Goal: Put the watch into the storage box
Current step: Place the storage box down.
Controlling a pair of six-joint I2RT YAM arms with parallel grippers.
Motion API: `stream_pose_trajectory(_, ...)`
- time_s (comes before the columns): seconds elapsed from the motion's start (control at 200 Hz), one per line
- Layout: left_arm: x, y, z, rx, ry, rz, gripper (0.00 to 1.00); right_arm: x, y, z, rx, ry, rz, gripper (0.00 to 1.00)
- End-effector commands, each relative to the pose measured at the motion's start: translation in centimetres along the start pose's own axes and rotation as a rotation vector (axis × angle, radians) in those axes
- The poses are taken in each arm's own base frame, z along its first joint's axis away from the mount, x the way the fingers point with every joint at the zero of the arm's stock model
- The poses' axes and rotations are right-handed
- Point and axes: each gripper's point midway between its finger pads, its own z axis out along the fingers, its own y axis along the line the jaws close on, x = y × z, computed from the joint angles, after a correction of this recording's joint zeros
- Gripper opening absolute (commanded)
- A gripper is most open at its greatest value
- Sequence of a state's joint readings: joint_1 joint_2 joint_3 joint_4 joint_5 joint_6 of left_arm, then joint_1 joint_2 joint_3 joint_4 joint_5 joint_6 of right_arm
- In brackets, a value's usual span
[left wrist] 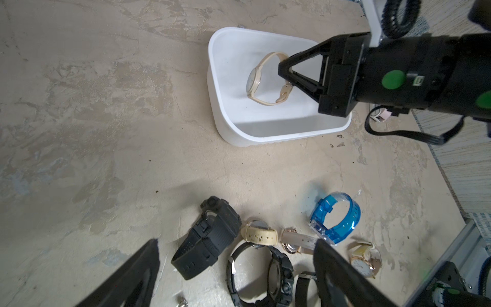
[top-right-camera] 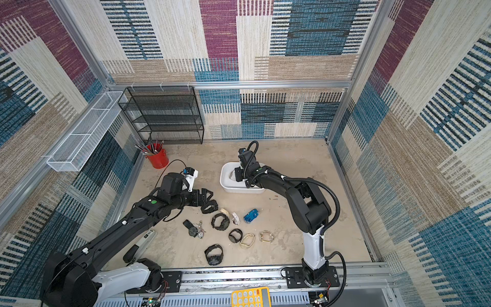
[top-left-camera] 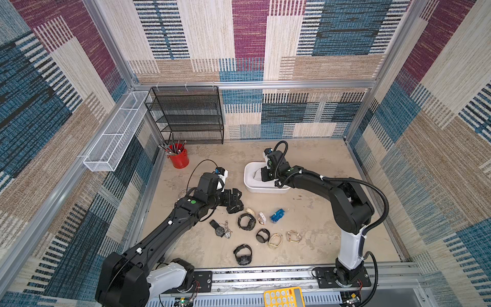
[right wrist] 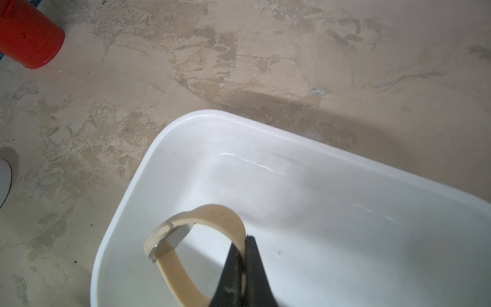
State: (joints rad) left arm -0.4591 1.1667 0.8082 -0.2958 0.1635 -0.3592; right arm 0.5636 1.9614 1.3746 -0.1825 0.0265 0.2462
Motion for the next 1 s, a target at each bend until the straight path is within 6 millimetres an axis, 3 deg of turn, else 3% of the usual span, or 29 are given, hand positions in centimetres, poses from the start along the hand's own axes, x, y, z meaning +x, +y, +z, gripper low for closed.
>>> stream_pose_trajectory(0.0,0.1,0.3,0.2,-0.012,-0.004,0.011,0.92,-0.7,0.6,1.0,-0.021,-0.021,-0.010,0.00)
stream_pose_trajectory(0.496,0.9,0.9,0.2,-0.035,0.009,0.007,0.92,0.8,0.7,5.1,-0.023,0.031,0.008,0.01)
stream_pose_trajectory(0.616,1.0,1.1,0.3,-0.040,0.008,0.008,0.92,0.6,0.7,5.2,-0.026,0.026,0.013,0.11)
stream_pose_trajectory(0.741,1.2,1.1,0.4,-0.040,0.016,0.007,0.92,-0.1,1.1,4.6,-0.039,0.008,0.021,0.27)
stream_pose_trajectory(0.996,0.9,1.0,0.5,-0.033,0.003,0.015,0.92,-3.3,2.0,-0.2,-0.074,-0.093,0.029,0.60)
